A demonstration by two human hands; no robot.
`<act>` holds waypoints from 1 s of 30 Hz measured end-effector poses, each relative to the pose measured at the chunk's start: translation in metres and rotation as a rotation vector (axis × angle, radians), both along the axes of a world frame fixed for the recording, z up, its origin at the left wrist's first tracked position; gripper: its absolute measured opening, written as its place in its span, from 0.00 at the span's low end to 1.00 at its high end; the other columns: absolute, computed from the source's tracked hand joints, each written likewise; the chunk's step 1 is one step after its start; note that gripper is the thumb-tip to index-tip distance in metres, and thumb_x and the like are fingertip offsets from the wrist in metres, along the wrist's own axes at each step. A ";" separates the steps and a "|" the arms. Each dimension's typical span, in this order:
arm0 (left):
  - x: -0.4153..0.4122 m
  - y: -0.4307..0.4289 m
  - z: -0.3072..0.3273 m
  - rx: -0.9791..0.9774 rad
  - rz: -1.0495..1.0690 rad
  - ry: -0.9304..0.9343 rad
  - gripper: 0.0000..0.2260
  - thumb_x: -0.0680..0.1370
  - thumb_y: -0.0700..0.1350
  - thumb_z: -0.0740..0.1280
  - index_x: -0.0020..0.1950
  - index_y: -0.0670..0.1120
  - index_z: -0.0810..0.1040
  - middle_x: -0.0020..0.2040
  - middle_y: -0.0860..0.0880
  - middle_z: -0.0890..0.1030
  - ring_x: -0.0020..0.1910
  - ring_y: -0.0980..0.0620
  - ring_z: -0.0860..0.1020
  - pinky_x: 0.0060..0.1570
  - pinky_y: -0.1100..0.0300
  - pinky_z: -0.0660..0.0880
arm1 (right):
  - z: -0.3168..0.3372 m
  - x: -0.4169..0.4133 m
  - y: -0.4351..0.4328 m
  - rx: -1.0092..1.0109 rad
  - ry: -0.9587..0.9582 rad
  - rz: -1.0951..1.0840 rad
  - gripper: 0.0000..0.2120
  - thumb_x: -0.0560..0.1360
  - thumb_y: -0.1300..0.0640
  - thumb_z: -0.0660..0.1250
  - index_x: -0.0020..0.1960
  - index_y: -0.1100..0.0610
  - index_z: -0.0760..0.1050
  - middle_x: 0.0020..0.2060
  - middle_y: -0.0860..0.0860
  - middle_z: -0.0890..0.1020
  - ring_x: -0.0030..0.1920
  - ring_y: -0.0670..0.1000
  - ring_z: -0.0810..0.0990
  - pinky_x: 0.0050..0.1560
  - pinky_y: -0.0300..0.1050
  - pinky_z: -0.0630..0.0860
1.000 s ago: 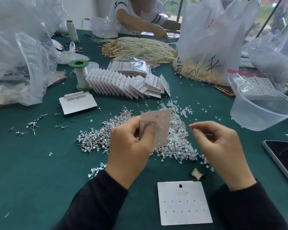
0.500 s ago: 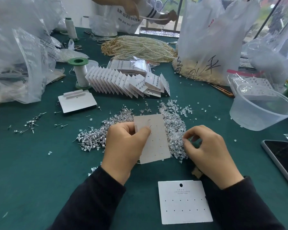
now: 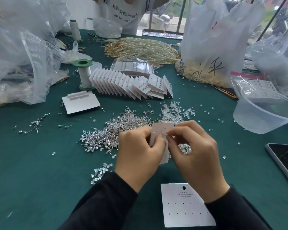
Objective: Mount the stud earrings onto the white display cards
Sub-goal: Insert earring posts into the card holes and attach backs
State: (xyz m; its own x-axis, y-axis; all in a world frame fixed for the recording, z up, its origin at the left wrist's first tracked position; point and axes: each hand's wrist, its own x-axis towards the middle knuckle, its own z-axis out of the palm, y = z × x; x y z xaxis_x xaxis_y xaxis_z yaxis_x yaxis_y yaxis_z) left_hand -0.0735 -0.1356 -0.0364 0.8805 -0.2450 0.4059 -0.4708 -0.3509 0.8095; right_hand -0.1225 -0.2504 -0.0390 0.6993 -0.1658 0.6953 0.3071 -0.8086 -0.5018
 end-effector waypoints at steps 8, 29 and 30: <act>-0.001 0.000 0.000 0.008 0.029 -0.032 0.15 0.68 0.45 0.66 0.26 0.36 0.70 0.22 0.41 0.71 0.22 0.49 0.64 0.24 0.55 0.63 | -0.002 -0.001 0.002 0.102 -0.009 0.015 0.01 0.68 0.68 0.69 0.39 0.64 0.78 0.37 0.53 0.78 0.36 0.48 0.78 0.37 0.41 0.77; -0.004 0.002 0.003 0.111 -0.028 -0.180 0.17 0.68 0.39 0.67 0.24 0.42 0.62 0.21 0.51 0.60 0.22 0.53 0.58 0.24 0.62 0.56 | -0.008 -0.002 0.004 -0.065 -0.092 -0.065 0.03 0.71 0.68 0.68 0.40 0.66 0.79 0.38 0.56 0.79 0.36 0.49 0.77 0.40 0.41 0.76; -0.004 0.002 0.004 0.105 -0.041 -0.184 0.17 0.69 0.39 0.67 0.24 0.42 0.62 0.21 0.51 0.60 0.23 0.52 0.59 0.24 0.63 0.55 | -0.008 -0.002 0.004 -0.077 -0.105 -0.077 0.03 0.71 0.68 0.68 0.39 0.66 0.80 0.38 0.56 0.79 0.37 0.49 0.77 0.40 0.40 0.76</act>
